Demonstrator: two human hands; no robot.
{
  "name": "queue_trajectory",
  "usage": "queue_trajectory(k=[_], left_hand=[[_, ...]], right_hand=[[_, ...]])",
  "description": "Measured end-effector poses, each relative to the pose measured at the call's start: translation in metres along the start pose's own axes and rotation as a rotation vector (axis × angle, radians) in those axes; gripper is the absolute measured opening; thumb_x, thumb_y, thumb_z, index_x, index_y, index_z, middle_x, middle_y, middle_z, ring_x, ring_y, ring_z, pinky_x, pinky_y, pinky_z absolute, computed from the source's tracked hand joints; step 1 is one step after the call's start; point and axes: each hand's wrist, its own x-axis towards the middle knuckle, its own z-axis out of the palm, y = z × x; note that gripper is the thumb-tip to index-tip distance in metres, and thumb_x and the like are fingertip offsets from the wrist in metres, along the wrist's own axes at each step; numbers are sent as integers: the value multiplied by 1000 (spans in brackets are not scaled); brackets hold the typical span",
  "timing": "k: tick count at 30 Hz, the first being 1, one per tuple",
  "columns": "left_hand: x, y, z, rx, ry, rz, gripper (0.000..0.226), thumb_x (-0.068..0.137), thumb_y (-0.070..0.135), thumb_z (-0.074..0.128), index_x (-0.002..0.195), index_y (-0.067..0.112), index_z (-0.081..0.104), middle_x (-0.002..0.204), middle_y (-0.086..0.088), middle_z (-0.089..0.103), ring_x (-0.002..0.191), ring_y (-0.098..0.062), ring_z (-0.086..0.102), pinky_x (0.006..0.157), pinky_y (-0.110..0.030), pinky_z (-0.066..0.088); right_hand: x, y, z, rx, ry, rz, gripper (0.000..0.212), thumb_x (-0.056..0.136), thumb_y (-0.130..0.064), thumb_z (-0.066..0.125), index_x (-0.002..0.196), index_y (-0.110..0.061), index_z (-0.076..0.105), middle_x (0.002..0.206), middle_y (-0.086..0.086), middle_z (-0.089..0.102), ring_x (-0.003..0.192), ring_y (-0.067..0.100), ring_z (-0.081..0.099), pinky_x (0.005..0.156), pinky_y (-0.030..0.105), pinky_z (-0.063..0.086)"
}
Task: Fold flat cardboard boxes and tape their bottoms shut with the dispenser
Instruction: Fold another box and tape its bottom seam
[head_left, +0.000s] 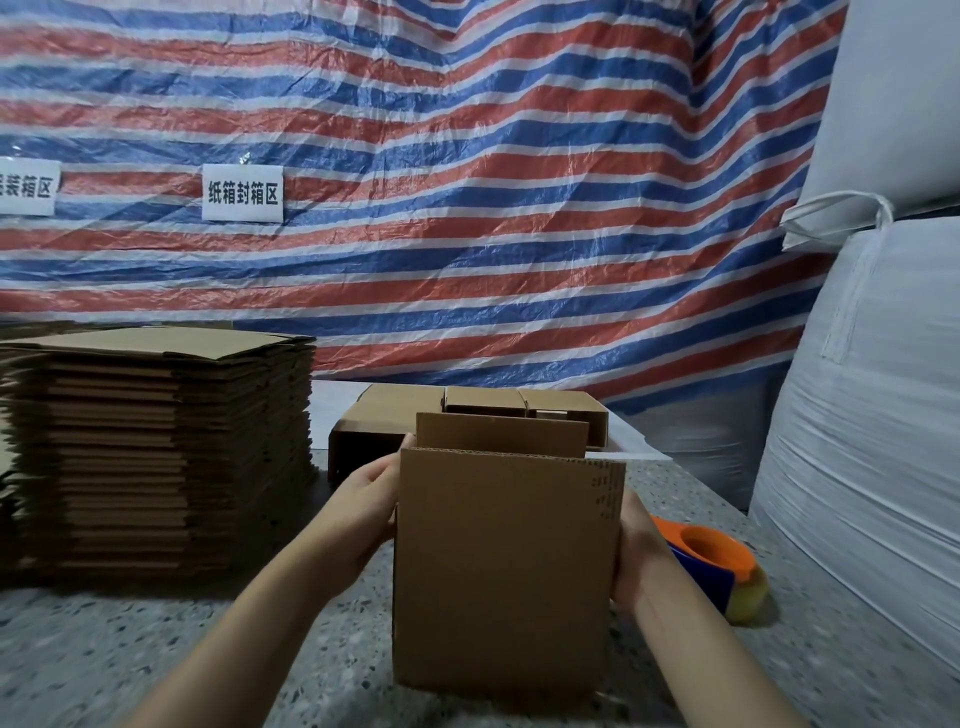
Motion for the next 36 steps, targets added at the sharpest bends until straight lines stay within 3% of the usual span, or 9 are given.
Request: queue_trajectory(k=[3, 6, 13, 17, 21, 24, 29, 34, 36], left_hand=[[-4, 5, -11, -10, -221, 11, 87, 79, 84, 22, 128, 25, 63, 125, -4, 68, 121, -20, 61, 104, -46, 41], [-4, 5, -18, 21, -265, -3, 93, 69, 88, 36, 138, 28, 53, 136, -2, 61, 129, -19, 54, 110, -49, 39], [4, -2, -11, 20, -111, -26, 45, 76, 64, 60, 102, 30, 74, 103, 1, 74, 95, -15, 70, 84, -34, 51], [4, -10, -2, 7, -15, 16, 19, 95, 38, 56, 95, 21, 67, 85, -2, 62, 69, -12, 57, 58, -26, 42], [3, -9, 6, -92, 84, 45, 4, 98, 18, 56, 102, 18, 56, 90, -4, 57, 76, -15, 50, 61, -29, 39], [4, -7, 9, -121, 131, 56, 16, 97, 12, 58, 110, 17, 50, 109, -7, 56, 89, -19, 52, 71, -33, 42], [1, -3, 10, -172, 118, 86, 49, 97, 8, 56, 133, 36, 39, 127, 18, 48, 118, -17, 55, 98, -42, 49], [2, -3, 7, -136, 58, 146, 71, 97, 2, 53, 150, 42, 26, 139, 22, 37, 133, -5, 38, 110, -31, 35], [2, -4, 6, -111, 61, 174, 69, 96, 4, 57, 144, 46, 32, 133, 24, 43, 125, 0, 44, 100, -24, 38]], right_hand=[[1, 1, 0, -16, -5, -7, 73, 107, -40, 33, 42, -21, 61, 50, -1, 59, 41, 10, 57, 40, 23, 46], [5, 2, -2, -13, -4, -4, 73, 107, -40, 34, 42, -21, 61, 50, -1, 59, 42, 10, 57, 42, 21, 47], [12, 5, -5, 35, 0, 15, 64, 104, -39, 35, 51, -16, 65, 58, 3, 64, 50, 15, 64, 49, 24, 52], [12, 6, -3, 132, -34, 14, 59, 105, -40, 40, 66, -13, 77, 73, 10, 71, 65, 23, 72, 56, 32, 57], [8, 9, -2, 214, -102, -20, 77, 96, -70, 35, 87, -9, 82, 96, 20, 76, 82, 31, 76, 59, 36, 60], [3, 9, -7, 141, -160, -93, 78, 81, -81, 39, 97, -17, 81, 110, 20, 75, 98, 32, 75, 69, 37, 61], [-2, 10, -20, 65, -246, -90, 58, 79, -47, 73, 124, -11, 67, 118, 24, 70, 101, 34, 73, 75, 40, 60], [-3, -11, -22, -71, -283, -208, 84, 82, -23, 67, 157, -33, 30, 158, 11, 39, 137, 32, 49, 111, 51, 43], [-4, -15, -22, -100, -316, -251, 75, 85, -18, 62, 153, -34, 36, 154, 10, 45, 135, 34, 51, 109, 52, 46]])
